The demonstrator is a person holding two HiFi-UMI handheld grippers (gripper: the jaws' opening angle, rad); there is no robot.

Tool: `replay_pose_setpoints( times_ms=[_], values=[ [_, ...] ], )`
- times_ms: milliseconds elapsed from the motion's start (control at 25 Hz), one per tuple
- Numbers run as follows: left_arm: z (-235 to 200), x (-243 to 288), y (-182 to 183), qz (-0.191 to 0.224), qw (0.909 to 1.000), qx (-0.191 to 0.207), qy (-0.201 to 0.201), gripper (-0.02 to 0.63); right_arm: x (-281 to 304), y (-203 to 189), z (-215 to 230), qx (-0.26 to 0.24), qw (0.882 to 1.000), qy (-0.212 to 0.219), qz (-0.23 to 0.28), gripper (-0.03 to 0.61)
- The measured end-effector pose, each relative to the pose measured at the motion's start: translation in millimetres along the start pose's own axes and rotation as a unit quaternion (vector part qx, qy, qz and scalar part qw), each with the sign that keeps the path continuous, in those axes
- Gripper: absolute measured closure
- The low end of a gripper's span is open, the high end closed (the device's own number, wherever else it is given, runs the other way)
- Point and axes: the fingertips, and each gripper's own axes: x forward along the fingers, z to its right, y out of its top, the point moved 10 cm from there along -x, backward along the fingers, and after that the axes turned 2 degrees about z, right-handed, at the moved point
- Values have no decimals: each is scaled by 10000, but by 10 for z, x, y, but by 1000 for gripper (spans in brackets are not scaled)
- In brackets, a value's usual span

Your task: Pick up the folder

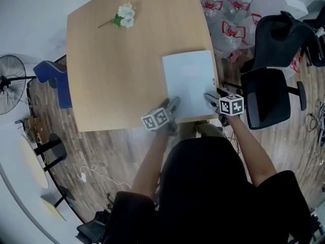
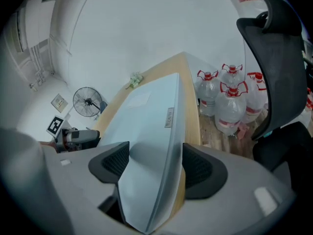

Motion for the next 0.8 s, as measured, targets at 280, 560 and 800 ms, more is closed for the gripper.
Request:
replay_pose_setpoints(
  times_ms=[280,560,800],
  values=[
    [-91,214,-7,-352,9993,92,-10,264,130,-6,112,719,9967,370,-53,202],
    [-215,311,7,-688,9969,-185,-320,255,215,-7,178,714,9960,500,-181,191],
    [-186,294,-4,-625,9976,-34,-300,261,185,38,165,607,9967,475,-263,201]
  ],
)
